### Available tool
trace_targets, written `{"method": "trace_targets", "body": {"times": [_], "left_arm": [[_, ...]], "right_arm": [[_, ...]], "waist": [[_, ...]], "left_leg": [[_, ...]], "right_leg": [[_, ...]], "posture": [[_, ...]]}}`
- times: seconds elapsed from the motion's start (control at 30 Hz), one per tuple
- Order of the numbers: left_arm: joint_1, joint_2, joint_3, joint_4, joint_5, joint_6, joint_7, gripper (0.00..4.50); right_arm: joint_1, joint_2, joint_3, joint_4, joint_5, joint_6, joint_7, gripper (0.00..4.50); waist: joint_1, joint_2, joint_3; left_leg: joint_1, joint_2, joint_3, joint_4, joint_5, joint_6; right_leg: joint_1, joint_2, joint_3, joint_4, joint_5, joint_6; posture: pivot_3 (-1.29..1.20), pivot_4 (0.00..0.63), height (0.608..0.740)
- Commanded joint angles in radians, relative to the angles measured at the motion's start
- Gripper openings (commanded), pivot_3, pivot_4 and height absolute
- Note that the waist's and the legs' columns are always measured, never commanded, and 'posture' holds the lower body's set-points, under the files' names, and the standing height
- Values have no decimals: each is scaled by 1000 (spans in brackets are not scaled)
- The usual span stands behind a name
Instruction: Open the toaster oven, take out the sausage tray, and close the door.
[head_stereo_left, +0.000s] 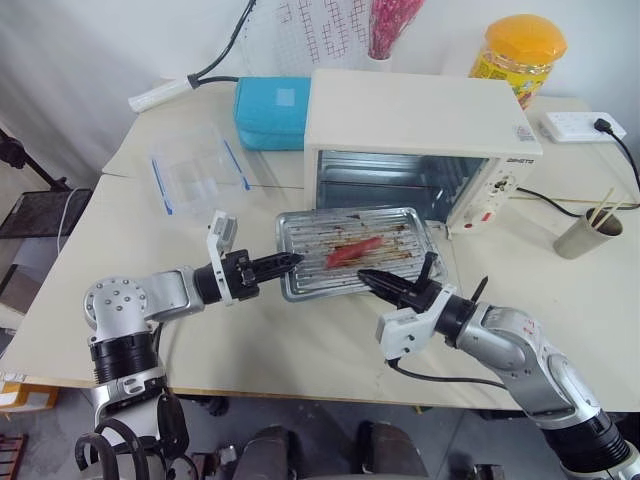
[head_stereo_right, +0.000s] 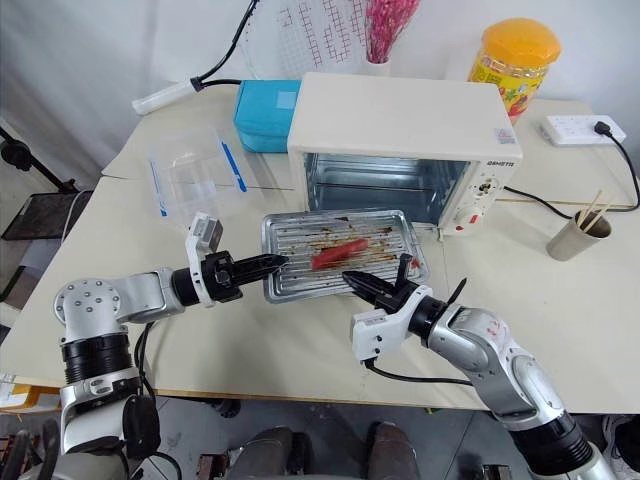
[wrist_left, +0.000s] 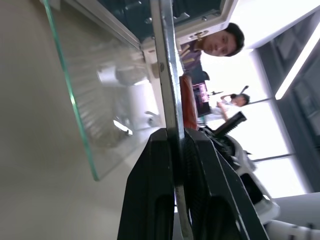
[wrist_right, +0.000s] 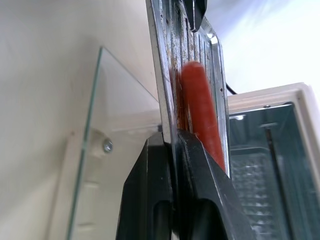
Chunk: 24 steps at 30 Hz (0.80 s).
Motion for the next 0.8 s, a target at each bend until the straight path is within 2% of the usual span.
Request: {"method": "trace_targets", "body": {"times": [0.03, 0.07, 0.17, 0.27, 0.5, 0.6, 0.7, 0.77, 0.8], "left_arm": [[-4, 8, 71, 33, -172, 7, 129, 101], [0, 9, 72, 40, -209, 2, 162, 101], [66, 13, 38, 25, -447, -127, 370, 101], [159, 42, -34, -51, -655, -260, 517, 101], [359, 81, -15, -173, -686, -335, 500, 101], [460, 115, 23, -189, -686, -344, 458, 101], [548, 156, 57, -195, -686, -344, 405, 101], [605, 166, 100, -194, -686, -343, 338, 101], [635, 168, 123, -196, -686, -342, 302, 101]], "right_arm": [[16, -24, -55, -32, 73, -2, 27, 1051], [17, -30, -57, -31, 76, -8, 30, 1410], [34, -65, -77, -24, 109, -58, 41, 2341], [56, -90, -115, -12, 142, -98, 37, 2341], [165, -155, -246, 50, 338, -152, 89, 2341], [228, -167, -309, 115, 489, -139, 145, 1752], [245, -188, -355, 210, 553, -206, 193, 758], [244, -190, -378, 275, 633, -157, 241, 36], [251, -195, -379, 303, 682, -126, 287, 36]], "waist": [[0, 0, 0], [0, -1, 0], [1, -1, 0], [0, -1, 1], [1, -1, 1], [1, -1, 1], [0, -1, 1], [0, -1, 1], [-1, -1, 0]], "left_leg": [[0, 0, 0, 0, 0, 0], [0, 0, -1, 0, 0, 0], [1, 0, -2, 0, 0, 0], [1, -1, -3, 0, 0, 0], [2, -1, -2, 0, 0, 0], [2, -1, -1, 0, 0, 0], [2, -1, -1, 0, 0, 0], [3, -1, -1, 0, 0, 0], [3, -1, 0, 0, 0, 0]], "right_leg": [[0, 0, 0, 0, 0, 0], [1, 0, 0, 0, 0, 0], [1, 0, 3, 0, 0, 0], [1, 0, 13, 1, 0, 0], [3, 1, 15, -1, 0, 0], [3, 1, 15, -2, 0, 0], [3, 2, 15, -2, 0, -1], [3, 2, 16, -2, -1, -1], [3, 2, 16, -2, -1, -1]], "posture": [[0, 150, 740], [0, 150, 740], [0, 150, 740], [0, 150, 740], [0, 150, 740], [0, 150, 740], [0, 150, 740], [0, 150, 740], [0, 150, 740]]}}
